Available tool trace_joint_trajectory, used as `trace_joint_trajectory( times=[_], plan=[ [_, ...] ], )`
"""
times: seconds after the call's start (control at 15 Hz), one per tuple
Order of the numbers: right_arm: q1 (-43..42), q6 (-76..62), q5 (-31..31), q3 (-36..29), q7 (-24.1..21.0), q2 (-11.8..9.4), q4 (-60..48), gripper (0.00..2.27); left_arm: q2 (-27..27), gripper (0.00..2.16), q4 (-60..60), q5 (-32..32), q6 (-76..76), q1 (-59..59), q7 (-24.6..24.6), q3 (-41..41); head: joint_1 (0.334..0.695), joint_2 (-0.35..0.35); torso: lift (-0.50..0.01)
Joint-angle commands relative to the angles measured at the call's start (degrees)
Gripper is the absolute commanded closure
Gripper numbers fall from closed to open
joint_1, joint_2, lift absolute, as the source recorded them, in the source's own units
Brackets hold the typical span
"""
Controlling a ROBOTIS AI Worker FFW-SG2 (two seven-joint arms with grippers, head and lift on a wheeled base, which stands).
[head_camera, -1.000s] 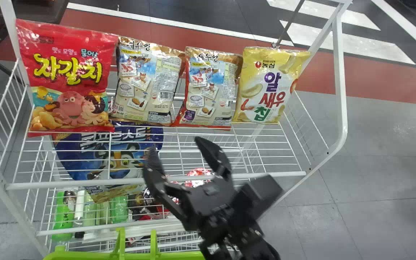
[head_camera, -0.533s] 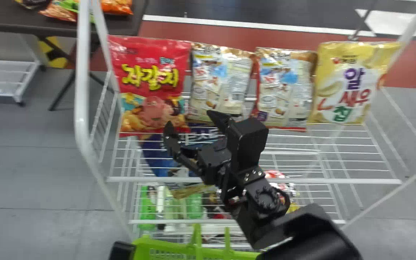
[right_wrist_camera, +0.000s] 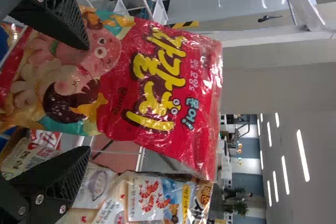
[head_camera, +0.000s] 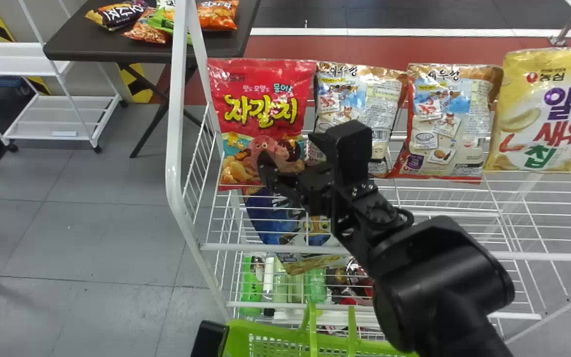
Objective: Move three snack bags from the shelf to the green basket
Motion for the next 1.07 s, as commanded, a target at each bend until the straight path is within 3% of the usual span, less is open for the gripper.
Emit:
trace_joint_trajectory(
  times=[0.0,0.07,0.2,0.27,0.47,0.73,0.8,1.0],
  plan=[
    [-2.62,0.35,-1.28,0.11,1.84,0.14,1.27,0.37,-0.15,1.87,0.55,0.02,-0.01,-0.62,0.22,-0.24,0.695,0.071,-0.047],
    [-3.23,2.10,-1.54,0.11,3.24,0.14,1.27,0.62,-0.24,1.87,0.55,-0.07,-0.01,-0.80,0.39,-0.33,0.695,0.077,-0.047],
    [-3.58,6.32,-1.63,0.20,6.05,0.14,0.83,1.72,-0.33,1.87,1.08,-0.07,-0.01,-1.33,0.57,-0.42,0.695,0.095,-0.047],
    [-3.67,9.49,-1.81,0.20,7.81,0.14,0.31,1.95,-0.41,1.87,1.16,-0.07,-0.01,-1.33,0.57,-0.42,0.695,0.100,-0.047],
    [-1.21,11.60,-1.54,0.29,11.50,0.14,-4.79,2.13,-0.50,1.87,1.16,-0.07,-0.01,-1.41,0.66,-0.33,0.695,0.126,-0.047],
    [5.03,17.92,-1.11,-1.20,12.29,0.14,-17.80,2.13,-0.59,1.87,1.08,-0.16,-0.01,-1.41,0.92,-0.33,0.695,0.151,-0.047],
    [6.88,20.39,-1.37,-2.43,12.29,-0.44,-21.49,2.13,-0.59,1.87,1.08,-0.16,-0.01,-1.41,1.10,-0.42,0.695,0.150,-0.047],
    [12.94,28.82,-1.90,-7.53,12.21,-5.27,-33.00,2.13,-0.59,1.87,0.99,-0.24,-0.01,-2.03,1.62,-1.12,0.695,0.109,-0.047]
  ],
)
